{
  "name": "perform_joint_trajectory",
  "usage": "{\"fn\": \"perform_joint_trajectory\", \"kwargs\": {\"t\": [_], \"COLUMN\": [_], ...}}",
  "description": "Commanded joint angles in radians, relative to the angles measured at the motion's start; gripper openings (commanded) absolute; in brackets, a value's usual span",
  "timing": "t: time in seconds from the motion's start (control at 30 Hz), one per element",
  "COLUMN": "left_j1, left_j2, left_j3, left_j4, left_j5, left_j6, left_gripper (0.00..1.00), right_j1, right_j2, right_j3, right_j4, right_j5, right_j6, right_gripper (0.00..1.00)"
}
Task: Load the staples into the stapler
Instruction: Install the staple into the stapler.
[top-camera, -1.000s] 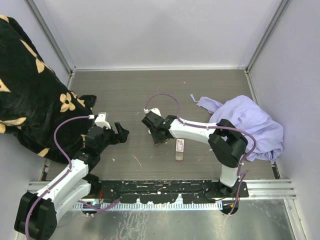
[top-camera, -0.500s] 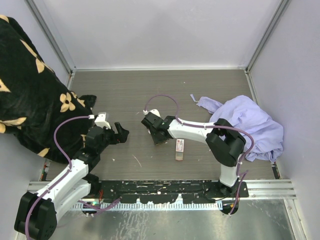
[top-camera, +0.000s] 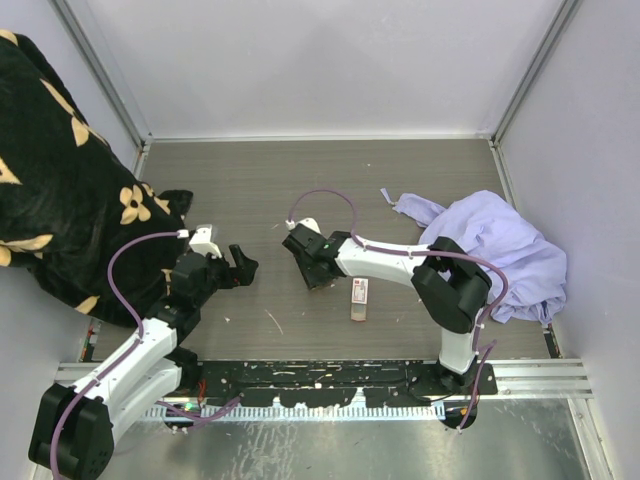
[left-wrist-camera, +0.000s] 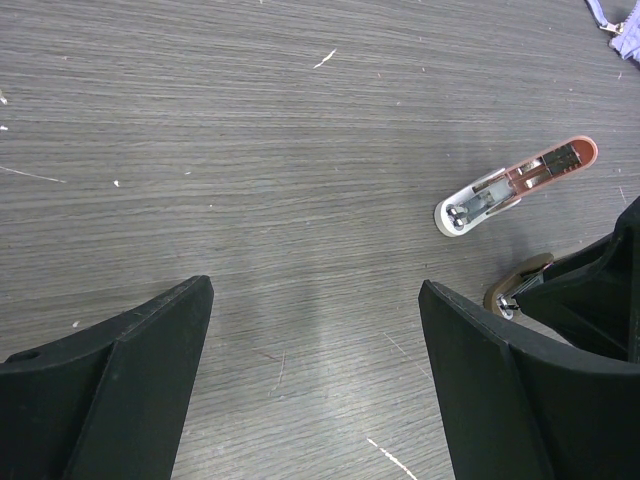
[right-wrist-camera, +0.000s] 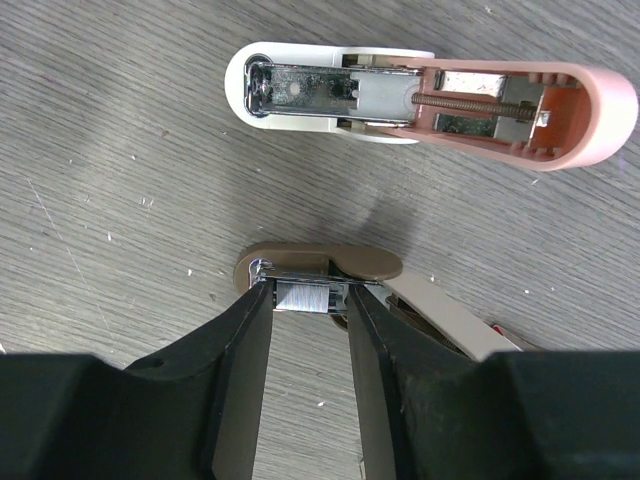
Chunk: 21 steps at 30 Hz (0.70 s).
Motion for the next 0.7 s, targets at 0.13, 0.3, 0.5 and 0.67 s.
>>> {"fn": "perform_joint_trajectory", "kwargs": {"t": [0.13,0.3,0.5,0.67], "left_j1": [0.0,0.0,-0.001,0.0], "left_j2": [-0.004,-0.002,-0.002,-0.002], "left_j3": [0.001,0.001,0.001,0.001], "left_j4": [0.071,0.071,0.071,0.071], "left_j5": [-0.017,-0.018,-0.017,-0.018], "left_j6": [0.021,0.02,0.021,0.021], "left_gripper": [0.87,0.87,0.87,0.87], "right_j1": [-0.002,-0.004,-0.004,-0.005], "right_j2": [-0.014,-0.026,-0.049,-0.057], "right_j3": [0.038,0.047,0.052,0.05], "right_j4": [0.016,0.012,0.012,0.011], "right_j5": [-0.004,-0.011,-0.013,-0.017], "right_j6": [-0.011,-0.01,-0.004,0.004], "right_gripper": [0.44,0.44,0.44,0.42]}}
